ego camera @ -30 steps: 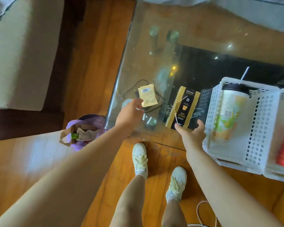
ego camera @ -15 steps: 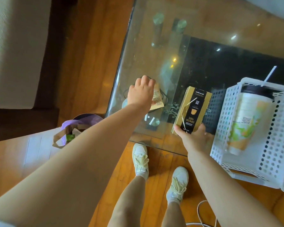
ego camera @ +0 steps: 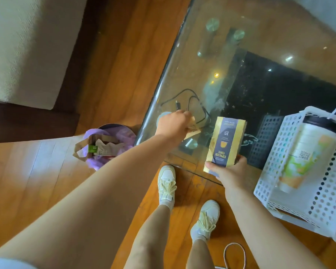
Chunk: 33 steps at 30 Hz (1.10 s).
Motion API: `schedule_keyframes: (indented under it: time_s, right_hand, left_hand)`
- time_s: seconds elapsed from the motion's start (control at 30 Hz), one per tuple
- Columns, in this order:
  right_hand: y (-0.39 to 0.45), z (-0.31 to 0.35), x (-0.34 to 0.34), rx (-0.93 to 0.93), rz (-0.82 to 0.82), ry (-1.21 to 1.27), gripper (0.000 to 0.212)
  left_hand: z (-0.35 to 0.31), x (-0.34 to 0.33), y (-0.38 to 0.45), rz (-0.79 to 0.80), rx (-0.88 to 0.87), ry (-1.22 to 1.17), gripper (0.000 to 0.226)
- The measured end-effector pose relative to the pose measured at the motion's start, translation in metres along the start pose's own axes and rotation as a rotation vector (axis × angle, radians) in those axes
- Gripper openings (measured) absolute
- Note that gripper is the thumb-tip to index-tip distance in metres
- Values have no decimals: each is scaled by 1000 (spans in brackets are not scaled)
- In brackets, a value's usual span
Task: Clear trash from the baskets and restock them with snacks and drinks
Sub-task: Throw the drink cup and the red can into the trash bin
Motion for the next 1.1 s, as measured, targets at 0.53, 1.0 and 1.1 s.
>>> schedule_keyframes:
  time_s: [0.53, 1.0, 1.1]
  right_hand:
    - [-58, -19, -115, -51, 759, -408, 79]
    - [-63, 26, -238, 62, 785, -434, 83]
    - [-64, 26, -242, 19, 809, -461, 85]
  left_hand:
    - [174, -75, -187, -548, 887, -1571, 25]
    - [232, -106, -176, -352, 1067, -1708, 36]
    - [234, -109, -182, -283, 1113, -1660, 58]
Point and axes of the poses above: each hand's wrist, its own y-axis towards the middle knuckle, its own x-axis out of the back of the hand, z = x × y, the point moved 3 cm from there along y, towards the middle knuckle, and after that the axes turned 8 degrees about z, right-handed, at the moved point
